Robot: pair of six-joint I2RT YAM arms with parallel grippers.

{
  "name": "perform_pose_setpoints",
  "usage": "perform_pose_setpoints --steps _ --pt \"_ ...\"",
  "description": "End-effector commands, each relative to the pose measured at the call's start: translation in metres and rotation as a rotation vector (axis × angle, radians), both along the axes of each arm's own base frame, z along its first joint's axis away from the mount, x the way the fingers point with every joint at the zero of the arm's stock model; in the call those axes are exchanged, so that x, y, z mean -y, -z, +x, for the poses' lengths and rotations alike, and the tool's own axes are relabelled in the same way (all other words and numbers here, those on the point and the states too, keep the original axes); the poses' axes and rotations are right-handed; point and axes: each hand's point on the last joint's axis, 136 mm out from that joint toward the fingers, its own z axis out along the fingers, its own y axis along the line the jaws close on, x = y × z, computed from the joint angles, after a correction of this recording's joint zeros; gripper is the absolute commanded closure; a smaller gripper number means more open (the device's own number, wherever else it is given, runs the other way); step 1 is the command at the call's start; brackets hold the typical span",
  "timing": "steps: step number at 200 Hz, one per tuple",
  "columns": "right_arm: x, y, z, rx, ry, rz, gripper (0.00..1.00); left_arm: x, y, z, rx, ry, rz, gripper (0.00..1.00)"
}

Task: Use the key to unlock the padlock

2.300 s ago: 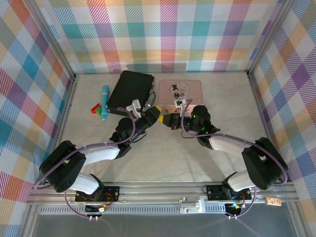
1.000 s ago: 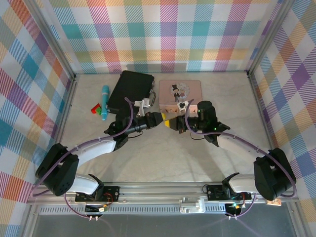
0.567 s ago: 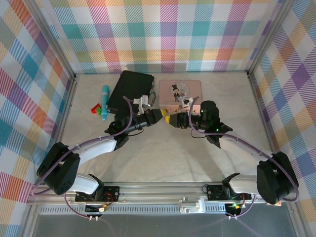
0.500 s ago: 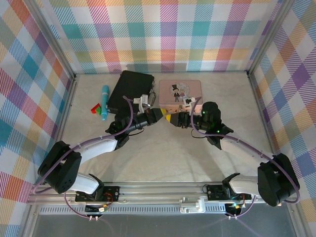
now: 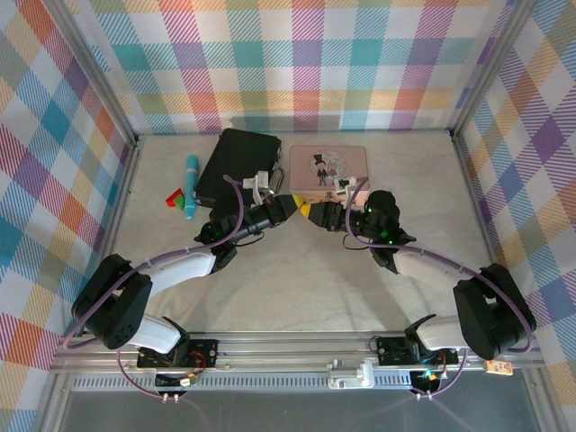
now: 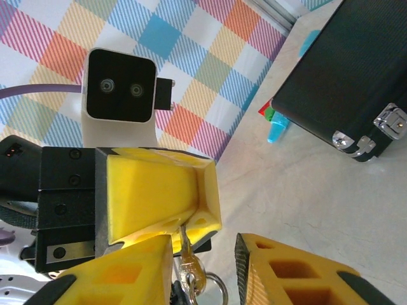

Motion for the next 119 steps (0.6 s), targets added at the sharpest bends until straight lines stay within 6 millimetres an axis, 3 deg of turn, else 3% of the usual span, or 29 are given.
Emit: perform_pose_setpoints --steps 1,43,119 --pt "0.0006 -0.0104 -0.0051 0.028 -0.019 0.044 0.67 -0.0009 -0.0109 -0.0033 0.037 -0.008 -0.035 1.00" --pt "0.0026 -0.0068 -0.0085 0.006 -0.015 0.050 0.65 -0.0027 -0.0109 -0.0012 0.038 -0.025 -0.040 1.00" --pt "-0.0021 -0.0118 -0.0050 0.023 -0.021 0.077 0.74 -0.0018 -0.0088 -0.0041 0.030 -0.020 -0.052 1.00"
